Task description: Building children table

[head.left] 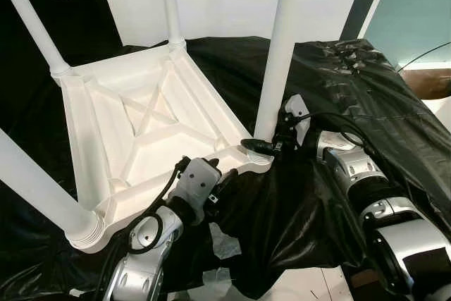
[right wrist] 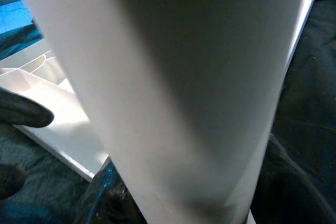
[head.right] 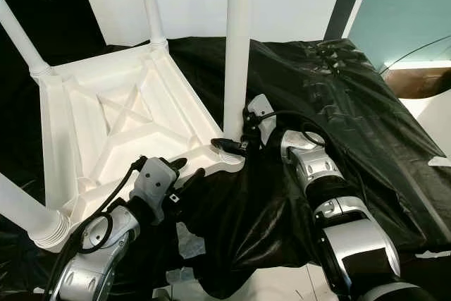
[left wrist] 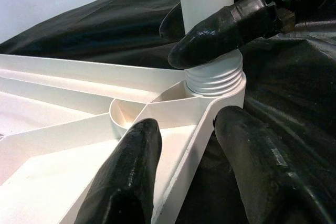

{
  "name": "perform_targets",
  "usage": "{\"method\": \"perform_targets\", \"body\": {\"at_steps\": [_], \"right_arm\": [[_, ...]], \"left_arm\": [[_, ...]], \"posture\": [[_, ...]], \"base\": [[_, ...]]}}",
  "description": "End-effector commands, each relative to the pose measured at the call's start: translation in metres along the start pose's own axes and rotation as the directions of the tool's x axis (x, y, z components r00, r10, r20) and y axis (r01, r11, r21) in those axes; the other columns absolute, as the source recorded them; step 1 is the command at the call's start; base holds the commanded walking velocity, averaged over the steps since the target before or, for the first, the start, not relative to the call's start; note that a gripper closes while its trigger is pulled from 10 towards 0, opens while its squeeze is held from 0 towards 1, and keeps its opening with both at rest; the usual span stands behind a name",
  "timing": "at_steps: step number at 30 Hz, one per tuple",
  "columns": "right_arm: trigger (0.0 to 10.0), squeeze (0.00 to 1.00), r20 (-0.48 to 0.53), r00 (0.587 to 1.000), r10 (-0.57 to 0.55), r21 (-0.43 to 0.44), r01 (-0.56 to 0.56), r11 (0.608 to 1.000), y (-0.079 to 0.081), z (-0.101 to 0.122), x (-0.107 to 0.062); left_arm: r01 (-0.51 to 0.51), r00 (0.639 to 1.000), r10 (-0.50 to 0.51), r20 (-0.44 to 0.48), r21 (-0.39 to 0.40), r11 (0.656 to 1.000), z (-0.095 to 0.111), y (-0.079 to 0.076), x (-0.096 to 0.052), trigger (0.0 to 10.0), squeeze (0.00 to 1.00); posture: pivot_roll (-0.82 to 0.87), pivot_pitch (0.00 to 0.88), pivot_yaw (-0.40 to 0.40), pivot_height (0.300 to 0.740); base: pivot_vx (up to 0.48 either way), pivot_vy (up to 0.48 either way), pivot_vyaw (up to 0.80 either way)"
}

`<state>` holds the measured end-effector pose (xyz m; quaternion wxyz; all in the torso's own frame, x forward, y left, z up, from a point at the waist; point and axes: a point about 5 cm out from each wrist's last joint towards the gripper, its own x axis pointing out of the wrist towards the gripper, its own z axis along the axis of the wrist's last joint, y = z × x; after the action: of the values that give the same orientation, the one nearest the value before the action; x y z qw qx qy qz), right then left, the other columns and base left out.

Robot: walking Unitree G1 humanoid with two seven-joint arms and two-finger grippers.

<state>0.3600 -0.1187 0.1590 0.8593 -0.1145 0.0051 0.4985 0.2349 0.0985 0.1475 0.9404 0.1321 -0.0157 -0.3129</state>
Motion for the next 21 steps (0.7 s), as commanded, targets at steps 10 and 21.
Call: {"method": "perform_targets", "body": {"at_steps": [10,21], "right_arm": [[10.0,0.00,0.004,0.977,-0.215,0.050,0.215,0.975,0.018,-0.016,0.010],[10.0,0.00,-0.043,0.886,-0.461,0.179,0.461,0.869,0.039,-0.030,0.018]], "left_arm": [[-0.044,0.999,0.043,-0.022,-0.007,0.999,-0.005,0.000,0.000,10.0,0.00],[-0.041,0.999,0.041,-0.027,-0.011,0.999,-0.006,-0.004,-0.002,10.0,0.00]], "posture": [[0.12,0.032,-0.029,0.740],[0.13,0.028,-0.039,0.740]], "base": [[0.000,0.000,0.00],[0.000,0.000,0.00]]}}
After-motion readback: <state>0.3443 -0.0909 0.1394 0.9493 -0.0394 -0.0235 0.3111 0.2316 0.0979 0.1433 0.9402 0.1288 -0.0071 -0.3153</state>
